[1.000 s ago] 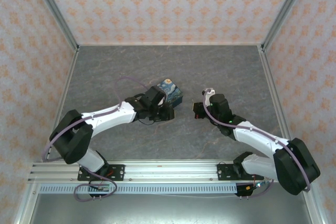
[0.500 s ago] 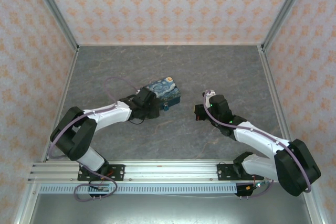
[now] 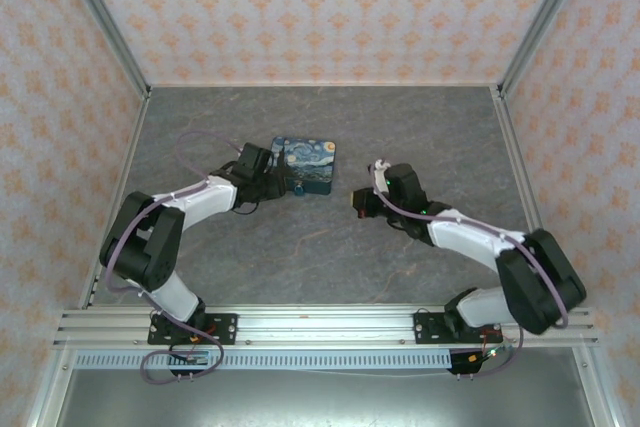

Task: Unlock the padlock with the key

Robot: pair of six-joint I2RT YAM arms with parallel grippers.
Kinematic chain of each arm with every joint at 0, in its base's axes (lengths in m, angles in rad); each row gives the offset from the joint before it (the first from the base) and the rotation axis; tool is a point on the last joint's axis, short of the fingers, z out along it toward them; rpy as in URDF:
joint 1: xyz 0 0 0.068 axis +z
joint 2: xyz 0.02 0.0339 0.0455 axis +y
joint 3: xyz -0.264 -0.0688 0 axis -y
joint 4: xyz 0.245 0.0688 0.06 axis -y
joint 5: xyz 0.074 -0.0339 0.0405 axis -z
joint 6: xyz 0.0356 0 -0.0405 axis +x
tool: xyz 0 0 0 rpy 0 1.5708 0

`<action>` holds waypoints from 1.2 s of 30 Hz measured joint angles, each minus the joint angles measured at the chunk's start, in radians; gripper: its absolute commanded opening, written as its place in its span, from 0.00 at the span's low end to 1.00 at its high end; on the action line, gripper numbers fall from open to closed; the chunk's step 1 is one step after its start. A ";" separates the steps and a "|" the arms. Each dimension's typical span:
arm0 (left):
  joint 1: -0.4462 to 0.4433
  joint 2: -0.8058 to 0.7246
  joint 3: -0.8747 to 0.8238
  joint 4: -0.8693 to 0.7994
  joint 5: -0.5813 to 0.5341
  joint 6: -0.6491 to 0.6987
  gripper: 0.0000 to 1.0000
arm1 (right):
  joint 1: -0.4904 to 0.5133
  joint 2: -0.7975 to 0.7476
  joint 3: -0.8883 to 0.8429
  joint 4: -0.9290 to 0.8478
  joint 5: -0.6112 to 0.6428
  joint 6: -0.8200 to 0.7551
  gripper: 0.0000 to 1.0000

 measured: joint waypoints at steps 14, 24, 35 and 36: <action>0.009 -0.425 -0.263 0.073 0.027 0.000 0.88 | -0.011 0.515 0.521 0.124 -0.195 0.099 0.00; 0.009 -0.470 -0.309 0.077 0.048 0.008 0.92 | -0.011 0.658 0.672 0.063 -0.237 0.130 0.00; 0.009 -0.509 -0.385 0.142 0.104 0.054 0.93 | -0.001 0.608 0.590 0.074 -0.233 0.129 0.00; 0.009 -0.511 -0.389 0.148 0.110 0.060 0.93 | 0.004 0.596 0.570 0.080 -0.232 0.129 0.00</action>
